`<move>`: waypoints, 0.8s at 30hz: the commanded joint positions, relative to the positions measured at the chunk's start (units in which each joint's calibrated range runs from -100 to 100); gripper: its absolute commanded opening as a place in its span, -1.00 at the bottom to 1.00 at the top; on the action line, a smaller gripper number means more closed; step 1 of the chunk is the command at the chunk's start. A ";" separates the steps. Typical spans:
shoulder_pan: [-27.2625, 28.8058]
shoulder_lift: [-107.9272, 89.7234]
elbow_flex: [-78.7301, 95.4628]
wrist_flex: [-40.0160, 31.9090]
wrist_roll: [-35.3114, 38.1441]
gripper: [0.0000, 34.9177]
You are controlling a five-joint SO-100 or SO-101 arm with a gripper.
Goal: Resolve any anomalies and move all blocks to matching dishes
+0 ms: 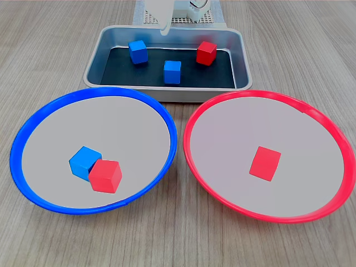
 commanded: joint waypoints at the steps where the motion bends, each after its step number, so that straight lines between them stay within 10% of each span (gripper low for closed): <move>1: 1.68 28.41 -24.72 -1.46 5.37 -0.51; 13: 2.81 90.67 -90.90 11.25 5.27 -0.21; 24: 2.15 109.18 -109.74 9.35 4.35 0.08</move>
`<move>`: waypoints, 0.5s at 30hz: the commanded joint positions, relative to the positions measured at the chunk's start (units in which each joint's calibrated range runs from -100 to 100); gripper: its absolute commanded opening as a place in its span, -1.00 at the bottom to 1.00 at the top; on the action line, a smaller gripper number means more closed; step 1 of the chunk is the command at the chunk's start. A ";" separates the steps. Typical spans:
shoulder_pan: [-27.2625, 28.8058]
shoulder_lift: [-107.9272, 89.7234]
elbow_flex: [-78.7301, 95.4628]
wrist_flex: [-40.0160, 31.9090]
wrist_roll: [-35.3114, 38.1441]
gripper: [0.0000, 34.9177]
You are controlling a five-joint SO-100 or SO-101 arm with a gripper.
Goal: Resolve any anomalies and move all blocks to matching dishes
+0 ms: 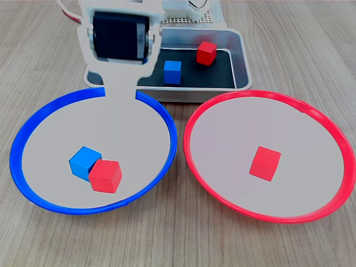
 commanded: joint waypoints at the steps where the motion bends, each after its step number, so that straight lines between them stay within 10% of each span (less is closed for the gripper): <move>1: 0.31 2.02 -4.75 -1.67 -0.20 0.12; 15: 4.45 8.58 -10.85 -0.43 -1.22 0.17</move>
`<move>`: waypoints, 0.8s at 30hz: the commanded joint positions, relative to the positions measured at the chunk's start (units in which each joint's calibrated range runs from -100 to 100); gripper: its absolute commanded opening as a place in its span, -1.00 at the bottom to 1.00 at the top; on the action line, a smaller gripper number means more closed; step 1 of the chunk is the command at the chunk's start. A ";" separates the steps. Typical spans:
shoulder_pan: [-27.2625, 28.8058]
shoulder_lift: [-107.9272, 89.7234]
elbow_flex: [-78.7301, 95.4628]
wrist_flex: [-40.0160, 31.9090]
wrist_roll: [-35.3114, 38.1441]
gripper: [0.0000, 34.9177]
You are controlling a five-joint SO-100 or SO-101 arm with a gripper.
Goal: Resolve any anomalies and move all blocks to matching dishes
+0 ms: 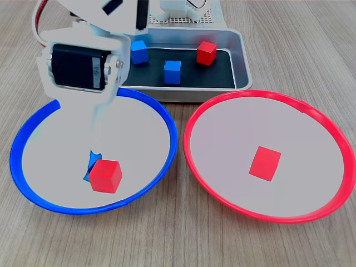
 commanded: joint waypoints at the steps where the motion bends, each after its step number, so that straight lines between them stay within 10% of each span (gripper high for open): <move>1: -0.25 0.66 -3.50 0.71 1.12 0.17; 24: -2.32 6.97 -13.51 6.66 -1.47 0.11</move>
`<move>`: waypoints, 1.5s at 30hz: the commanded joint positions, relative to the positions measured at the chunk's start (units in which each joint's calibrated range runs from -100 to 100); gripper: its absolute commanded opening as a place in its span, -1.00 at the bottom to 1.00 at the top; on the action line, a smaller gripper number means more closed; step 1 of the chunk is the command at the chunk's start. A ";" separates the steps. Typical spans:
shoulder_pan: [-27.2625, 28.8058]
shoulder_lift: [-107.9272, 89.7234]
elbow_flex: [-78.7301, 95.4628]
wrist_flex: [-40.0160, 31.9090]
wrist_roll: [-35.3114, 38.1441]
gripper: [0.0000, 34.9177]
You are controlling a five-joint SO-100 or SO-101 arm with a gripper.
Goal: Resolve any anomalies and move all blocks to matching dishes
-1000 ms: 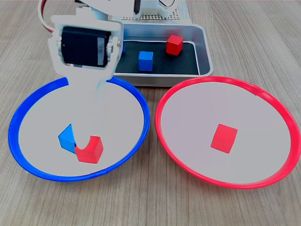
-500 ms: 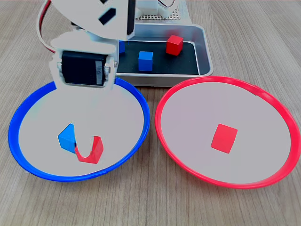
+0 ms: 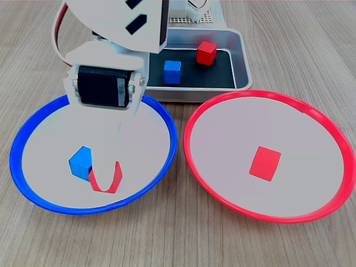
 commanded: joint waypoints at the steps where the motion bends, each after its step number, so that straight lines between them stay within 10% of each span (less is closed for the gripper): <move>1: 0.70 0.49 -3.81 0.05 -0.15 0.14; 13: 2.20 3.13 -6.35 0.96 0.44 -0.13; 21: 2.02 2.36 -5.90 1.62 1.90 -0.97; 33: -5.33 -21.77 1.93 11.44 4.40 -0.98; 40: -20.48 -24.59 12.76 9.13 6.11 -0.81; 45: -21.04 -20.92 18.95 3.68 8.35 -0.64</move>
